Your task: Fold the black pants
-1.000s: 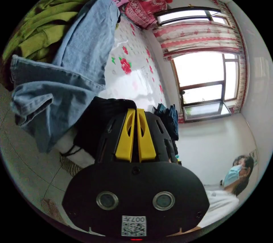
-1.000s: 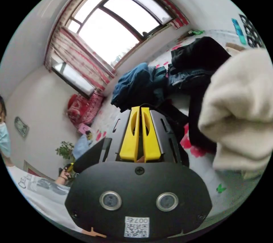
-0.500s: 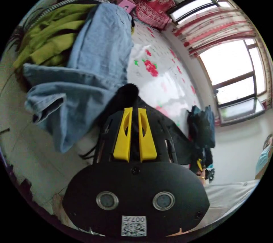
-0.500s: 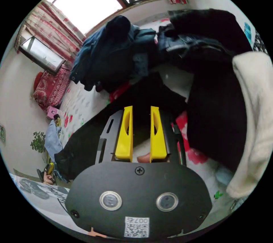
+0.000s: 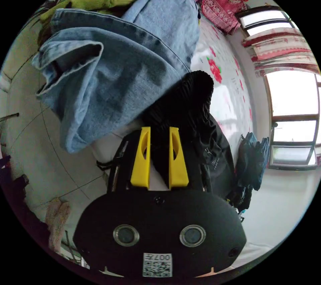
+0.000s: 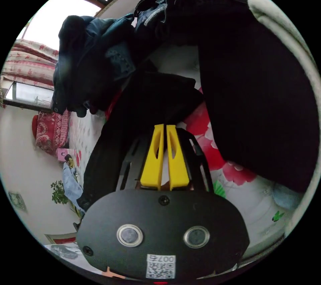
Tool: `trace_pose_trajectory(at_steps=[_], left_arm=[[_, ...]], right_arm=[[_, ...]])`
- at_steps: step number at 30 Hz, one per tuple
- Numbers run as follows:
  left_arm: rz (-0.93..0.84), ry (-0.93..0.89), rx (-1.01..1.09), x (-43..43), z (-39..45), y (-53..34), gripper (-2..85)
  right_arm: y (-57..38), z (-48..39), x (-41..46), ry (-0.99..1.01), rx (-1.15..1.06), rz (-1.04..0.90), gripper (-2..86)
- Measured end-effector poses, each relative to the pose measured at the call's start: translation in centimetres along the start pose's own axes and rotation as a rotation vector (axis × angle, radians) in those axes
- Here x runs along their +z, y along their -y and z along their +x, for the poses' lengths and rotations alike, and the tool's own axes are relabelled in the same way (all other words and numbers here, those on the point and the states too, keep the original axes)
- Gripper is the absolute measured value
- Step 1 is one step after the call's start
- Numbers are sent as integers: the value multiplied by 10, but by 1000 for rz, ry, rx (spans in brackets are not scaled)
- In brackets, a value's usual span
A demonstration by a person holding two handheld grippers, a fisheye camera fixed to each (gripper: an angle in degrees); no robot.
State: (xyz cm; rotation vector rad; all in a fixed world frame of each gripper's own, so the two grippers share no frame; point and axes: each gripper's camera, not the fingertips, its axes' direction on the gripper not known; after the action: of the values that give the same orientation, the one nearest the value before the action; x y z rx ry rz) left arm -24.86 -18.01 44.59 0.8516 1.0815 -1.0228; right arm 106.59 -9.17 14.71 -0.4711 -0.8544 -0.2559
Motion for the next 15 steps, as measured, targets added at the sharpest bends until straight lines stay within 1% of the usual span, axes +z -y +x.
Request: trace_pose_trajectory(at_steps=[4, 7, 9, 11, 13, 15], left_arm=[[-38, 1, 69, -26, 1, 28, 49], [-27, -14, 124, -50, -3, 34, 48], [-43, -12, 153, -55, -5, 35, 52], [-68, -12, 173, -50, -6, 34, 60], [-126, -29, 164, -32, -8, 27, 77], [-124, -37, 150, -27, -9, 22, 83]], right_arm=[[-27, 9, -43, 95, -50, 85, 1], [-80, 20, -88, 39, -129, 102, -1], [-118, 35, -110, 15, -136, 98, 0], [-163, 64, -128, -66, -102, 86, 3], [-189, 93, -125, -91, -24, 52, 9], [-208, 120, -118, -68, 60, 29, 19]])
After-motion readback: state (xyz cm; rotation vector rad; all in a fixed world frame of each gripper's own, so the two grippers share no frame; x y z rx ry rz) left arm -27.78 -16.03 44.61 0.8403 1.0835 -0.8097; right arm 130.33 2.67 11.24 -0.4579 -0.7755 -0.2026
